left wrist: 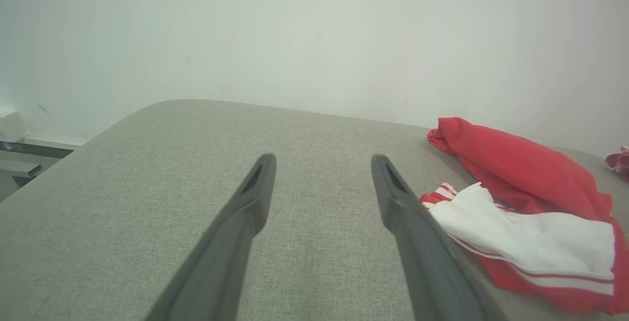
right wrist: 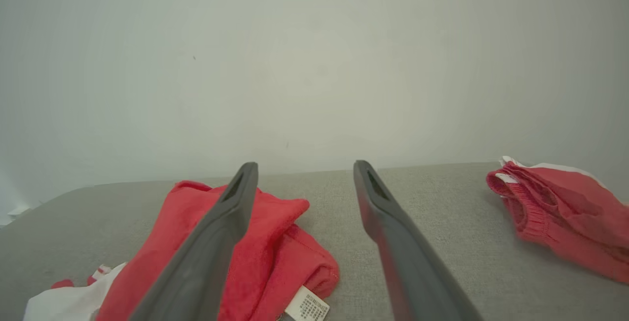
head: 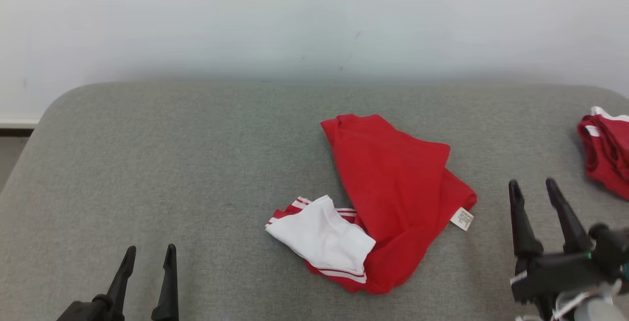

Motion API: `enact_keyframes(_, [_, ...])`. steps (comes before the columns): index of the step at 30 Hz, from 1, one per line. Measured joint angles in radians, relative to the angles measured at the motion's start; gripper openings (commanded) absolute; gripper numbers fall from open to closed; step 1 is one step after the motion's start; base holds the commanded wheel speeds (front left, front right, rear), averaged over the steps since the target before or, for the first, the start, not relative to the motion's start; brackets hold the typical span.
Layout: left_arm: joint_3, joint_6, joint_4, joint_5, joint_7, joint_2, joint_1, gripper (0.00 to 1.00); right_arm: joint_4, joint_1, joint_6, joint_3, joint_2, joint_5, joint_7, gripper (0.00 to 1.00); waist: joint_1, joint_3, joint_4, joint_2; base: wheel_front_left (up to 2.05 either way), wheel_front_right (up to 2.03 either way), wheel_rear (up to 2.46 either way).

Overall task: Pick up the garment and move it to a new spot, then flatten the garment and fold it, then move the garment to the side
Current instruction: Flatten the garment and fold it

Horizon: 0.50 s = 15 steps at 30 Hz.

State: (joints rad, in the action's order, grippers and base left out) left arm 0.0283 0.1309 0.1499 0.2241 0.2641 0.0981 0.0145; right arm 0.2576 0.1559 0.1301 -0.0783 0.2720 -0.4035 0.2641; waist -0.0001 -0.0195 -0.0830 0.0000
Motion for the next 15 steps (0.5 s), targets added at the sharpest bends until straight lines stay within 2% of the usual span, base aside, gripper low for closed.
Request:
enact_keyframes(5, [-0.004,0.000,-0.002,0.000,0.000,-0.001,0.005,1.00,-0.103,-0.126,0.000,0.042,-0.059,-0.007,0.000,1.00,0.0000,0.010,0.023,0.0000,0.00,0.00,0.00])
enact_keyframes(10, [-0.017,0.000,-0.004,0.000,0.000,0.005,0.002,1.00,-0.119,-0.158,0.000,0.040,-0.085,0.010,0.000,1.00,0.0000,0.002,0.031,0.0000,0.00,0.00,0.00])
enact_keyframes(15, [-0.045,0.000,0.005,0.002,0.000,0.042,-0.072,1.00,-0.116,-0.150,0.000,0.030,-0.094,0.030,0.000,1.00,0.0000,-0.016,0.040,0.0000,0.00,0.00,0.00])
